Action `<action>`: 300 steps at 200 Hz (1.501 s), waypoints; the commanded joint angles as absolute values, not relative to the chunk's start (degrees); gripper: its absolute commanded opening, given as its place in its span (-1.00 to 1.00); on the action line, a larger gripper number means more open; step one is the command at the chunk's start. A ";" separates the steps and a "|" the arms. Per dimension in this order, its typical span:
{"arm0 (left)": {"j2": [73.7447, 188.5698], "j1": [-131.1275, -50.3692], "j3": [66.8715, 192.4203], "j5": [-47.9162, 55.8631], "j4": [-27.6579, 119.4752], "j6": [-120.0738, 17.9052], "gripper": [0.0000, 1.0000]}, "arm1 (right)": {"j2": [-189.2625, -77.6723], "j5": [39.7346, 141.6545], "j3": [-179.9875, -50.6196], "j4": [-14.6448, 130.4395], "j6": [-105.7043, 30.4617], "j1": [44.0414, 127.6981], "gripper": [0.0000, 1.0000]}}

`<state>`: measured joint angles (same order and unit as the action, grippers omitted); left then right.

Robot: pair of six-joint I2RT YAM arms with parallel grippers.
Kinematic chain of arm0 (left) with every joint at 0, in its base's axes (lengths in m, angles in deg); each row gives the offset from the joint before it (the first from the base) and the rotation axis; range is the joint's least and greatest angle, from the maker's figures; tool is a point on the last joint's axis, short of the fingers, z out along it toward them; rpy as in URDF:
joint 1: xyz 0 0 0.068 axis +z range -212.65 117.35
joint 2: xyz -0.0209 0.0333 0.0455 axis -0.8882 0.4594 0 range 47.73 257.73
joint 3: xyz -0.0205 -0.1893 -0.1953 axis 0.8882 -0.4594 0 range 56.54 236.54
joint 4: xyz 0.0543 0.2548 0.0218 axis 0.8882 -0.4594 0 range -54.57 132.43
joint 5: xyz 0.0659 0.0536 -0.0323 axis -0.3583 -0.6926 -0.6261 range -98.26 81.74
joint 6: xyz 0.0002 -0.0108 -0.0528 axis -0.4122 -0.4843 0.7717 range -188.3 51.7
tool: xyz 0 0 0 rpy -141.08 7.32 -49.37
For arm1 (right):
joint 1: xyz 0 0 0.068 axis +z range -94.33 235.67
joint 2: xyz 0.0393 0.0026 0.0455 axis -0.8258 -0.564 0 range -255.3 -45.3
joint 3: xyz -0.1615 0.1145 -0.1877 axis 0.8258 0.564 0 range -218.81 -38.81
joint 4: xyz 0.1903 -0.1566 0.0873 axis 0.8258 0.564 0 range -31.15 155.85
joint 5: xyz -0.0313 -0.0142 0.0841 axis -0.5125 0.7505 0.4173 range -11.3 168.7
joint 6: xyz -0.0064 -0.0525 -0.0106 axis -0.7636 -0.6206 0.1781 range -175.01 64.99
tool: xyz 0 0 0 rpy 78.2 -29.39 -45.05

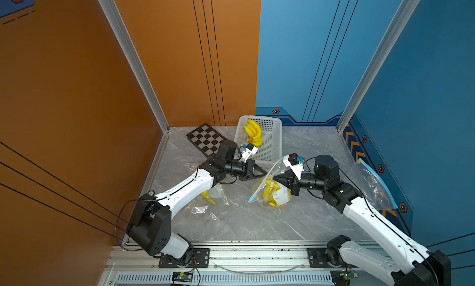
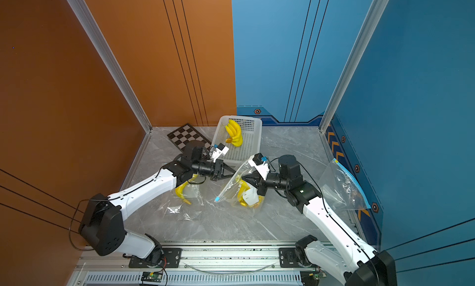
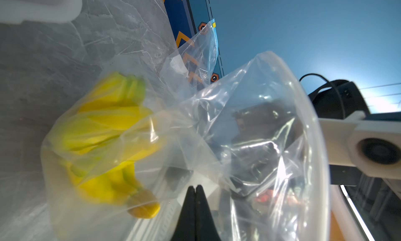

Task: Open the zip-top bag and take out the banana
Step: Open the zipper of the food storage bag at the center of the board.

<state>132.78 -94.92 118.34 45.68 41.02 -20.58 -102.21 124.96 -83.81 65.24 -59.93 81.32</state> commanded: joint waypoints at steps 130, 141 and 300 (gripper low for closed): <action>130.96 -91.00 115.15 46.83 42.49 -9.77 0.96 | -93.92 127.24 -82.69 72.85 -73.08 79.86 -1.00; 131.72 -91.70 115.16 47.78 43.70 -8.42 0.96 | -94.54 127.12 -84.22 75.76 -77.77 80.27 -1.00; 140.89 -102.46 110.82 49.43 82.37 18.74 -0.13 | -104.28 126.53 -80.28 72.30 -85.02 77.72 -1.00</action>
<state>140.13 -101.39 108.94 45.59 77.47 17.30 -103.02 127.16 -81.01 75.10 -85.97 78.15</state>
